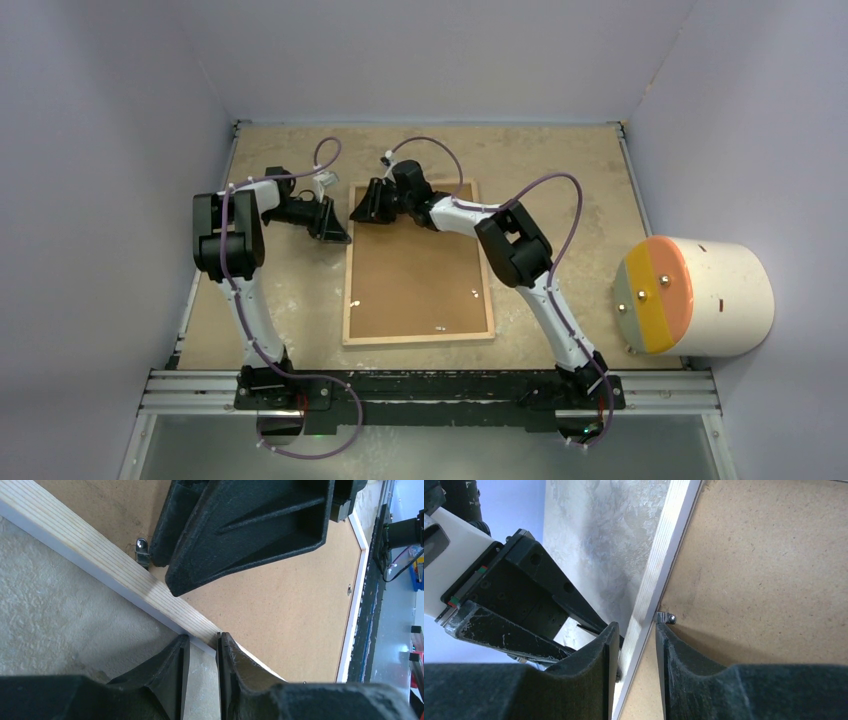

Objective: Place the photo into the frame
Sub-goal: Install the photo frame at the center of the board.

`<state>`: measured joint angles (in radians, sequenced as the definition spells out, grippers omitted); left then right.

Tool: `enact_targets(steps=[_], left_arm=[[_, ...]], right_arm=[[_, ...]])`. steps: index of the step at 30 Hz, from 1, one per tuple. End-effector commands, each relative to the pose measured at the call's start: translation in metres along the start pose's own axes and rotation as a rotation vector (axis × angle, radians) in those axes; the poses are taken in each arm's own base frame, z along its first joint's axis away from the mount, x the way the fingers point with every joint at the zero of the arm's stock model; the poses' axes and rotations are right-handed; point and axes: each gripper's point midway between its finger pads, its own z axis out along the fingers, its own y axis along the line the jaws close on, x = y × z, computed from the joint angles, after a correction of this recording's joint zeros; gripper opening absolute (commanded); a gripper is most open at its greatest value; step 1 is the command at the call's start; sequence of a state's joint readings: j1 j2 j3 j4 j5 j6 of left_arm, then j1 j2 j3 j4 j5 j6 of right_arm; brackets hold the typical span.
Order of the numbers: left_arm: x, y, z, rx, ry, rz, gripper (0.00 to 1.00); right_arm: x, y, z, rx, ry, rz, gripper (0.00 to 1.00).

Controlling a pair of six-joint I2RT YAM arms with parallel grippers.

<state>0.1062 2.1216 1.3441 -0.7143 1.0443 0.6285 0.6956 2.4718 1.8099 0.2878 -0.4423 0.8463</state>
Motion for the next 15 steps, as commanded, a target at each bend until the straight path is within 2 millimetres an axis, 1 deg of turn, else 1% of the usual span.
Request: enact_targets(steps=[1, 10, 13, 15], left_arm=[[0.037, 0.026, 0.015, -0.087, 0.13, 0.07, 0.27], [0.038, 0.024, 0.013, -0.09, 0.137, 0.079, 0.27], [0.038, 0.023, 0.01, -0.096, 0.146, 0.083, 0.27], [0.037, 0.022, 0.004, -0.102, 0.148, 0.084, 0.28]], right_arm=[[0.006, -0.008, 0.01, 0.019, 0.005, 0.032, 0.36], [0.005, -0.006, 0.009, 0.011, -0.003, 0.046, 0.35], [0.006, 0.004, 0.005, -0.022, 0.007, 0.051, 0.35], [0.006, 0.017, -0.005, -0.053, 0.02, 0.054, 0.36]])
